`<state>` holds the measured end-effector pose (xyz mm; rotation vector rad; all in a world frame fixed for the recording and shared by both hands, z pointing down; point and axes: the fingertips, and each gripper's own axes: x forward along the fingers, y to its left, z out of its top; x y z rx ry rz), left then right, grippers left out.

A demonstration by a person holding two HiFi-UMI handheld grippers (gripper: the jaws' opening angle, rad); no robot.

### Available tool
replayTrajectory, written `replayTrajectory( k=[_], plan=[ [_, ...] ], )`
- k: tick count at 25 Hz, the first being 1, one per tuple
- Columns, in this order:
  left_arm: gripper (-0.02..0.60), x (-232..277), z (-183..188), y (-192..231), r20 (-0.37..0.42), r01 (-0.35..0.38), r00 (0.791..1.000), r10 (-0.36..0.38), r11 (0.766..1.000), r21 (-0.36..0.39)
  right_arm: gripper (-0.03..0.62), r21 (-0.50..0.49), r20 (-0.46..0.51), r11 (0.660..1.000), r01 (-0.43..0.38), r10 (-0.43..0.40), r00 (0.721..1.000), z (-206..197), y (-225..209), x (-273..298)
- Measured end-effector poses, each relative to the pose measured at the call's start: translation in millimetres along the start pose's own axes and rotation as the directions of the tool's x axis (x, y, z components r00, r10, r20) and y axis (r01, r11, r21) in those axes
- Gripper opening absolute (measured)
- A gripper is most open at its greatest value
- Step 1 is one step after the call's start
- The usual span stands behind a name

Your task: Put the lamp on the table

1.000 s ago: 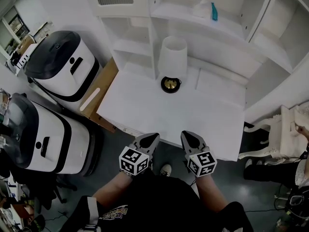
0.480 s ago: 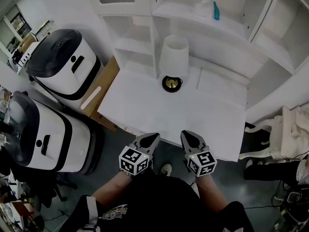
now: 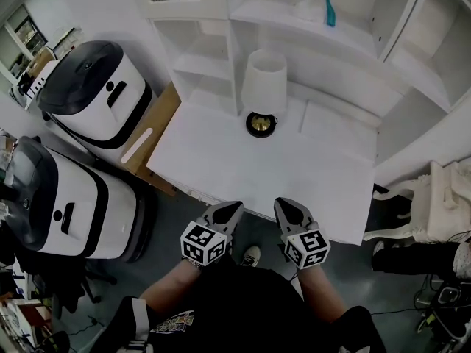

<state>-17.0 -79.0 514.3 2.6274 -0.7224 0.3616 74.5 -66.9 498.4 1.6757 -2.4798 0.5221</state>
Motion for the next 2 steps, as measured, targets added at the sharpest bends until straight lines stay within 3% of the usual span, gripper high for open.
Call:
replayTrajectory(
  k=[2],
  plan=[
    [0.006, 1.5, -1.5, 0.0, -0.001, 0.001, 1.0, -0.001, 1.0, -0.002, 0.025, 0.003, -0.003, 1.0, 0.0, 0.0, 1.0, -2.1, -1.0, 0.6]
  ],
)
